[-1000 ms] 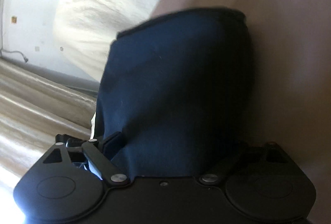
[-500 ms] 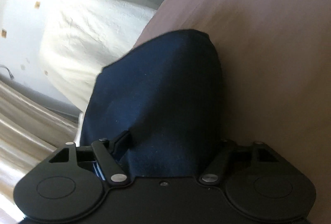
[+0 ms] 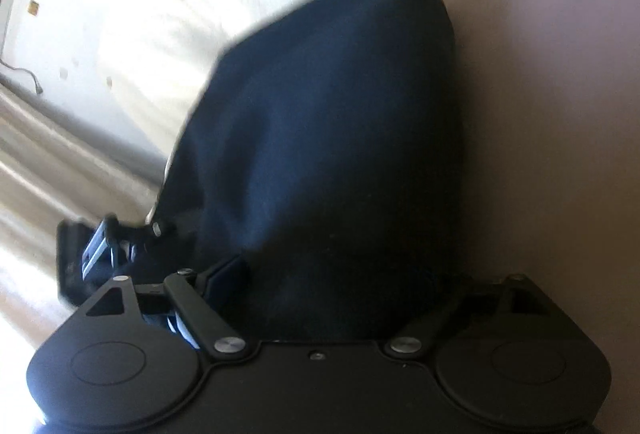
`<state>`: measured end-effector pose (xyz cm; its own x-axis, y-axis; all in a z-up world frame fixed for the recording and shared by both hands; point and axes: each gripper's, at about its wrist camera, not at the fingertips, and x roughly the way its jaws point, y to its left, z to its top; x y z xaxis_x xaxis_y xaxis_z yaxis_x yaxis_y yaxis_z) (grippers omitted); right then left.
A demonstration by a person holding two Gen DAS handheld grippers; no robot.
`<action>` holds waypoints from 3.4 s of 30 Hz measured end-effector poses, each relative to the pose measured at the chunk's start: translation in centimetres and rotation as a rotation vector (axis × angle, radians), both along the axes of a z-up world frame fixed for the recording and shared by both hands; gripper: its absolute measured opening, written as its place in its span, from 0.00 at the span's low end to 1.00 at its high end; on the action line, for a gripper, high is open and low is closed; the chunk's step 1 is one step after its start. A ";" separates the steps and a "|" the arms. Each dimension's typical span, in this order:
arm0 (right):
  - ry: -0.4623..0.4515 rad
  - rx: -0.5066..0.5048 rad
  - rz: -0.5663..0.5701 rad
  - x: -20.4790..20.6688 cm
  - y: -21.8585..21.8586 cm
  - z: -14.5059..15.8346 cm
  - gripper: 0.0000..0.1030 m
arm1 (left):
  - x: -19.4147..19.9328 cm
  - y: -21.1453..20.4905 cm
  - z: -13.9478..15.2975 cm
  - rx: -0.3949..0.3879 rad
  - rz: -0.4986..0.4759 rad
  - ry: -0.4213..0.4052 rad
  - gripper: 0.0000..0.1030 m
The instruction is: Fold clothes
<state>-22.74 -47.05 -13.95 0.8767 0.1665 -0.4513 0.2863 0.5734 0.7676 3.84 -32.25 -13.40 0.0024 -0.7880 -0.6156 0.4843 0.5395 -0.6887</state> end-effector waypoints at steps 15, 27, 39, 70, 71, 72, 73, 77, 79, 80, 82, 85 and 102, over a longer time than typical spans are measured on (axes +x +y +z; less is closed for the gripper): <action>-0.156 -0.156 0.002 2.3 4.5 7.0 0.40 | -1.4 5.4 3.1 -0.077 -0.021 0.146 0.60; -0.251 -0.312 0.226 4.4 -0.1 16.9 0.37 | 4.4 13.8 10.7 -0.293 0.223 0.151 0.60; -0.486 -0.318 0.418 29.8 -2.7 23.5 0.38 | 21.8 17.0 19.4 -0.238 0.484 -0.219 0.66; 0.014 -0.700 0.088 38.2 -9.3 11.0 0.77 | 24.3 2.0 15.2 0.175 0.520 -0.707 0.58; -0.009 -0.757 0.160 38.2 -8.1 11.4 0.75 | 24.6 2.1 15.3 0.125 0.493 -0.663 0.58; -0.024 -0.819 0.217 38.2 -6.8 11.2 0.74 | 25.0 2.0 14.9 0.111 0.467 -0.628 0.59; -0.039 -0.880 0.275 38.1 -5.4 11.0 0.75 | 25.6 1.5 14.0 0.168 0.455 -0.606 0.59; 0.019 -0.876 0.422 39.8 -0.7 7.7 0.69 | 29.5 0.6 8.8 0.389 0.474 -0.473 0.64; 0.024 -0.870 0.429 39.3 0.6 5.6 0.69 | 29.6 3.4 6.8 0.337 0.493 -0.406 0.74; 0.006 -0.878 0.406 38.7 0.9 5.2 0.69 | 29.4 4.7 6.2 0.312 0.503 -0.381 0.74; -0.022 -0.858 0.366 38.2 1.0 5.6 0.69 | 28.7 4.1 6.1 0.342 0.484 -0.420 0.74; -0.045 -0.808 0.352 39.0 0.6 6.4 0.69 | 28.4 3.3 5.5 0.383 0.478 -0.476 0.78; -0.017 -0.680 0.279 22.3 5.9 14.2 0.76 | 13.3 11.9 14.8 0.533 0.519 -0.501 0.93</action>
<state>-0.45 -41.13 0.26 0.8501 0.0727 -0.5216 0.0512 0.9743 0.2192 17.16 -20.39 1.43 0.6455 -0.2223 -0.7307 0.2663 0.9622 -0.0575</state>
